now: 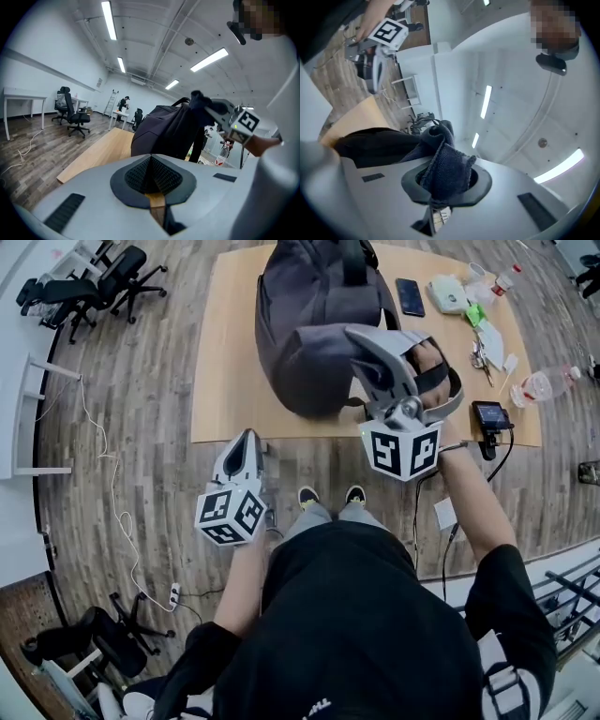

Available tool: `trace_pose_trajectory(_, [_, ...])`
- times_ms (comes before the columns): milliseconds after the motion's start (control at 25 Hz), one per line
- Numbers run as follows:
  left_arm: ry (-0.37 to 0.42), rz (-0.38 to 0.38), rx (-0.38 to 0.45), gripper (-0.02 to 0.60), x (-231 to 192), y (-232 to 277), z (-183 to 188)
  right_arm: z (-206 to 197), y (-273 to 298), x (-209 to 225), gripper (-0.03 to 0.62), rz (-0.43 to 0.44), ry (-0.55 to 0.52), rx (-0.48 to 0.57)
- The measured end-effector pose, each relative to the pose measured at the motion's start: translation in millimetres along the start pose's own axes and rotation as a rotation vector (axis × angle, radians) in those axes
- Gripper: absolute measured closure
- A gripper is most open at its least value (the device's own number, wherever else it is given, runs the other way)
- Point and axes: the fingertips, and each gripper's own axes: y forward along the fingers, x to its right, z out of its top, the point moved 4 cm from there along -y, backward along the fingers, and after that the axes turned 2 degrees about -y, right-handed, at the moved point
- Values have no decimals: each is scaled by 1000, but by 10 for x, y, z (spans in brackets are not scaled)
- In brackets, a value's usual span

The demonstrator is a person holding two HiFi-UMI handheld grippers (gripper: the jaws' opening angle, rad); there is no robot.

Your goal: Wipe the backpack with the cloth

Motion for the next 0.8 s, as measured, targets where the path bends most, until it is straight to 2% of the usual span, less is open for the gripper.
trace_pose_trajectory(120, [1,-5,5,566,26,15,18,-184,227,681,551,-123,2,-37])
trace_pose_trajectory(160, [0,-5,6,566,34,19,16,-255,314,785,551,-117,19,-55])
trace_pose_trajectory(200, [-1,-5,7,566,45,24,12,-294,392,811,551,-75,59,-59])
trace_pose_trajectory(320, [-5,-3,10,566,75,47,8,-59,488,544,551,129,198,35])
trace_pose_trajectory(400, [-11,1,12,566,66,64,15,244,504,197,551,212,140,75])
trace_pose_trajectory(480, [-16,11,16,566,29,63,21,463,511,-65,551,209,97,85])
trace_pose_trajectory(560, [-17,25,19,566,-30,42,34,596,493,-176,551,221,212,87])
trace_pose_trajectory(640, [-20,42,22,566,-100,19,47,694,462,-310,551,277,306,80])
trace_pose_trajectory(800, [-30,68,23,566,-191,-28,21,825,393,-755,551,348,235,56])
